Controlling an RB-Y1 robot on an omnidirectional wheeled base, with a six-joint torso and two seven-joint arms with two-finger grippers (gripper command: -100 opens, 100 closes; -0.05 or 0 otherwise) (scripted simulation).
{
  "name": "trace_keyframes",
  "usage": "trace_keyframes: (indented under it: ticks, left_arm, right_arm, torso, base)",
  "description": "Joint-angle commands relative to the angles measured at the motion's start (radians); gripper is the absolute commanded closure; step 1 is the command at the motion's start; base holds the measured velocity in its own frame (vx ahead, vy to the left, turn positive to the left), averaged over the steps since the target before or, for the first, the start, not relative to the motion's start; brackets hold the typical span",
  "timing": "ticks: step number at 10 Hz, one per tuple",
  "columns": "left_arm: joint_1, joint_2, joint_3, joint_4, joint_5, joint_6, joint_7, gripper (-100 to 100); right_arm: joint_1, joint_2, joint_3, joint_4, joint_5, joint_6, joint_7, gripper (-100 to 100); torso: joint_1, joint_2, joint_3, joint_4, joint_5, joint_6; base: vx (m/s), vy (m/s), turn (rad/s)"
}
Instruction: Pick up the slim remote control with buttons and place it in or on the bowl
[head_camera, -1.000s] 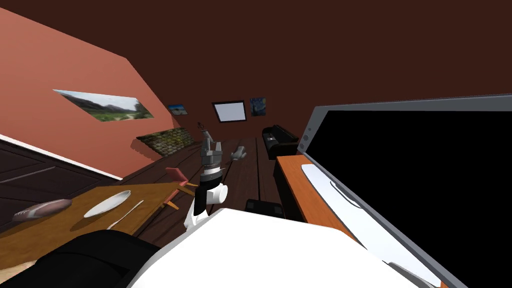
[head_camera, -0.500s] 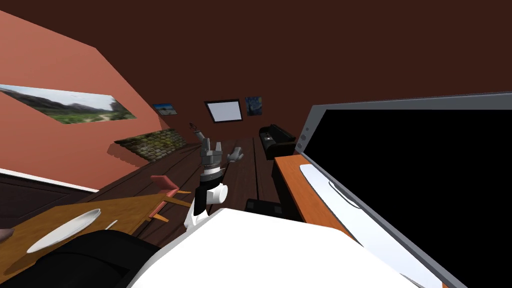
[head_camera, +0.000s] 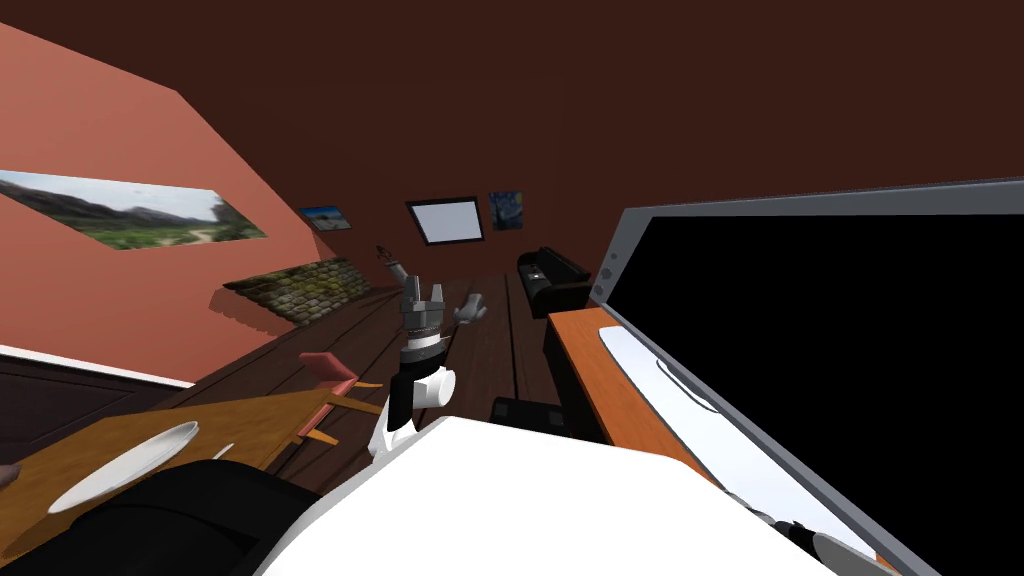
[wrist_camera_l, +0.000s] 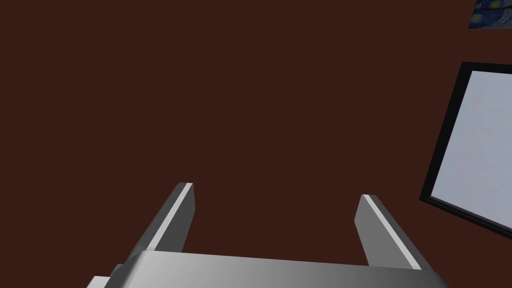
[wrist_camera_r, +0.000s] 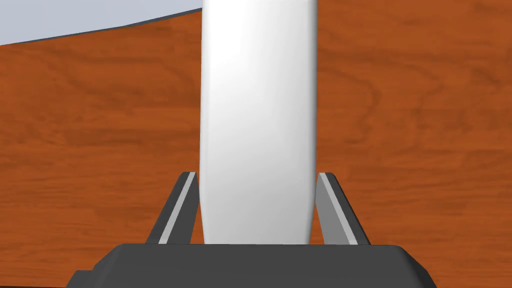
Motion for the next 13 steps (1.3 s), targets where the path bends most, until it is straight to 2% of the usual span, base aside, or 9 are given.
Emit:
trace_keyframes:
  ticks: [1, 2, 5, 7, 9, 10, 13]
  left_arm:
    - [0.0, 0.0, 0.0, 0.0, 0.0, 0.0, 0.0, 0]
    - [0.0, 0.0, 0.0, 0.0, 0.0, 0.0, 0.0, 0]
    - [0.0, 0.0, 0.0, 0.0, 0.0, 0.0, 0.0, 0]
    - [0.0, 0.0, 0.0, 0.0, 0.0, 0.0, 0.0, 0]
    - [0.0, 0.0, 0.0, 0.0, 0.0, 0.0, 0.0, 0]
    - [0.0, 0.0, 0.0, 0.0, 0.0, 0.0, 0.0, 0]
    - [0.0, 0.0, 0.0, 0.0, 0.0, 0.0, 0.0, 0]
  right_arm:
    - [0.004, -0.047, 0.004, -0.02, 0.011, 0.017, -0.016, 100]
    - [-0.003, -0.08, -0.001, -0.029, 0.006, 0.024, -0.01, 100]
    - [-0.003, -0.084, -0.001, -0.029, 0.006, 0.024, -0.01, 100]
    - [-0.015, -0.142, -0.005, -0.059, -0.009, 0.041, 0.005, 100]
    - [-0.015, -0.142, -0.005, -0.059, -0.009, 0.041, 0.005, 100]
    - [-0.026, -0.183, -0.001, -0.101, -0.028, 0.06, 0.022, 100]
    - [-0.038, -0.219, 0.014, -0.177, -0.058, 0.09, 0.052, 100]
  torso:
    - [0.0, 0.0, 0.0, 0.0, 0.0, 0.0]
    - [0.001, 0.001, 0.0, 0.0, 0.0, 0.0]
    - [0.0, 0.0, 0.0, 0.0, -0.001, 0.001]
    - [0.001, 0.001, 0.001, 0.001, 0.0, 0.001]
    - [0.004, 0.003, 0.002, 0.001, 0.0, 0.001]
    - [0.002, 0.002, 0.001, 0.001, -0.001, 0.001]
    - [0.009, 0.01, 0.006, 0.003, 0.001, 0.003]
  base:
    - [-0.038, 0.017, -0.011]
    - [-0.049, 0.031, -0.037]
    - [-0.018, 0.009, -0.007]
    - [-0.049, 0.036, -0.064]
    - [-0.04, 0.031, -0.011]
    - [-0.088, 0.058, -0.089]
    - [-0.126, 0.102, -0.113]
